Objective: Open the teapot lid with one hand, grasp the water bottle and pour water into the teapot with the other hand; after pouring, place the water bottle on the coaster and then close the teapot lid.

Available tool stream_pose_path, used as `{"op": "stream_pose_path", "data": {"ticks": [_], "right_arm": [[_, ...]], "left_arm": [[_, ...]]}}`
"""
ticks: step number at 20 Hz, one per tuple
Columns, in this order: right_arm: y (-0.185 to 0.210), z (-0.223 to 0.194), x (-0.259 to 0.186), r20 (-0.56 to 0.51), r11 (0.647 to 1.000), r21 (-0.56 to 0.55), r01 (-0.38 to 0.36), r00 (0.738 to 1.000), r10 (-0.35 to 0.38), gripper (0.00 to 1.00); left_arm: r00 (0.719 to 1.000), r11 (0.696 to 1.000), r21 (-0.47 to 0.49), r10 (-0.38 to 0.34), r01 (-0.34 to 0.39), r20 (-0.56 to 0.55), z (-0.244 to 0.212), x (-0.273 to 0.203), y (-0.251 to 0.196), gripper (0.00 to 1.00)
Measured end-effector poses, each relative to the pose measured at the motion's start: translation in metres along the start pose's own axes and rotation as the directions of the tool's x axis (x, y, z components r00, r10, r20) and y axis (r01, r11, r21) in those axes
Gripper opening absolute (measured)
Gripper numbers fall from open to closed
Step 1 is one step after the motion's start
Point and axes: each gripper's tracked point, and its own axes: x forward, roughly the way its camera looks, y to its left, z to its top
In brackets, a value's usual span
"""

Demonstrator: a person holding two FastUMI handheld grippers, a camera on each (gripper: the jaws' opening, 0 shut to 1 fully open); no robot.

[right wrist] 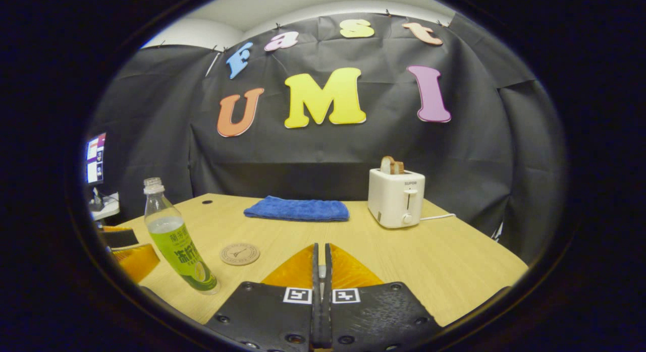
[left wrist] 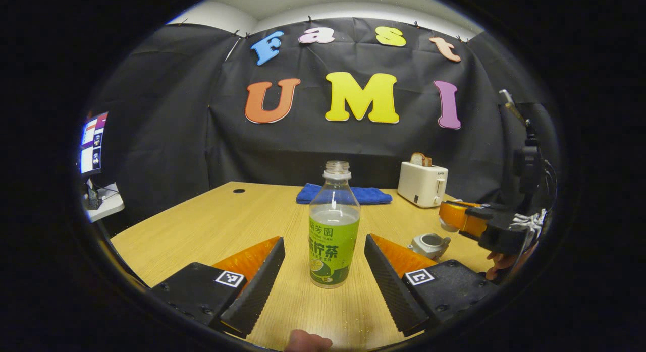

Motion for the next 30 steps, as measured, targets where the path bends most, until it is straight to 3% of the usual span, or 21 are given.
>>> {"op": "stream_pose_path", "data": {"ticks": [8,15,21,27,30], "right_arm": [[-0.016,0.018,-0.024,0.047,1.0,-0.014,0.02,0.999,-0.019,0.0],[-0.028,0.004,-0.026,0.015,0.999,0.014,0.029,0.999,-0.029,0.0],[-0.039,0.006,-0.033,0.02,0.999,0.013,0.034,0.999,-0.034,0.0],[-0.058,0.007,-0.04,0.029,0.999,0.033,0.04,0.999,-0.041,0.0],[-0.064,0.006,-0.04,0.024,0.999,0.032,0.036,0.999,-0.037,0.0]], "left_arm": [[0.996,1.0,0.0,0.01,-0.01,-0.088,-0.034,0.036,-0.005,1.0],[0.993,1.0,0.009,0.027,-0.026,-0.114,-0.048,0.05,-0.005,0.99],[0.991,0.999,0.021,0.045,-0.043,-0.126,-0.047,0.052,-0.004,0.79],[0.981,0.973,0.212,0.12,-0.086,-0.153,-0.033,0.047,0.015,0.75],[0.974,0.927,0.361,0.166,-0.101,-0.152,-0.023,0.041,0.027,0.74]]}}
